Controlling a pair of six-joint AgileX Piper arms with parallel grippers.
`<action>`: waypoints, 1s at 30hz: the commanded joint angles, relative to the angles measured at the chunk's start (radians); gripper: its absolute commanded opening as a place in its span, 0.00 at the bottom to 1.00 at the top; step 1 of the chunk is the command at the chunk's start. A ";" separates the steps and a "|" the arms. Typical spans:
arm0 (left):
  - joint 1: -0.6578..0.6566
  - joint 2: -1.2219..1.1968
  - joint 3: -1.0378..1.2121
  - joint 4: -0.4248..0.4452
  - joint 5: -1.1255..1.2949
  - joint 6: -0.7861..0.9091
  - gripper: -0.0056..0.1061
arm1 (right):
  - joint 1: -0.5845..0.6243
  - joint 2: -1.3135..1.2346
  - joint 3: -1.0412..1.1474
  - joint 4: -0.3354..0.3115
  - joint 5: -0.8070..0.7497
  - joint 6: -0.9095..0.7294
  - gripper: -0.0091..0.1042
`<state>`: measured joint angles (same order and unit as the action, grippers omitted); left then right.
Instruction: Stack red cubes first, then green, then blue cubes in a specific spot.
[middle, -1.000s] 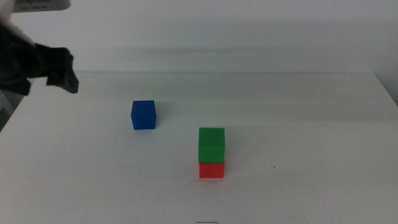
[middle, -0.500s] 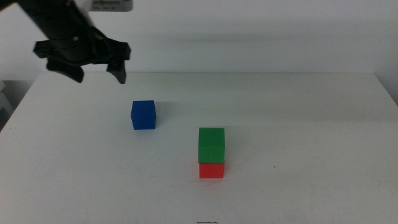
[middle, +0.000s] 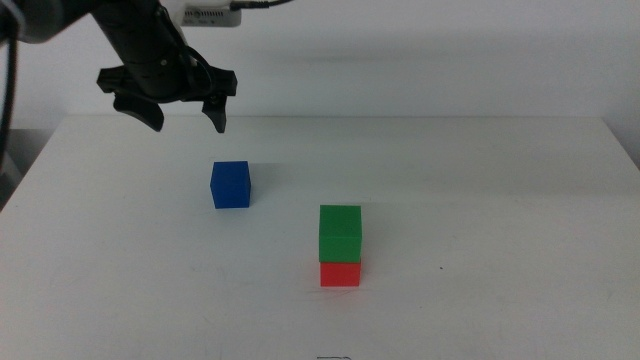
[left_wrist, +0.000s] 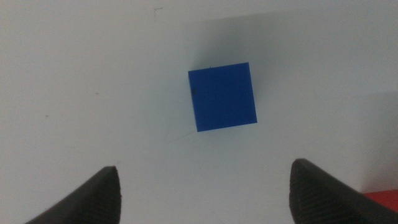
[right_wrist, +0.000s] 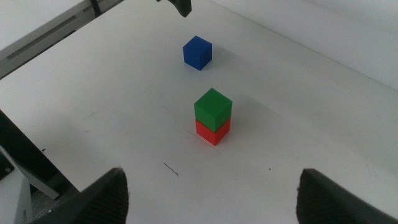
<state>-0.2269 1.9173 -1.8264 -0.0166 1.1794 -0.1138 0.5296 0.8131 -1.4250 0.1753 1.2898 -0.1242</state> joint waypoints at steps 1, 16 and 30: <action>-0.010 -0.032 -0.044 -0.002 -0.008 -0.024 0.86 | -0.007 0.003 -0.018 -0.004 -0.044 -0.005 0.91; -0.050 0.090 -0.071 0.034 -0.053 -0.130 0.86 | -0.007 0.003 -0.018 -0.006 -0.044 -0.005 0.91; -0.050 0.185 -0.071 0.038 -0.170 -0.199 0.86 | -0.007 0.003 -0.018 -0.006 -0.044 -0.005 0.91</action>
<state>-0.2741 2.1569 -1.8638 0.0176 1.0416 -0.2908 0.5296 0.8131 -1.4250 0.1751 1.2898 -0.1242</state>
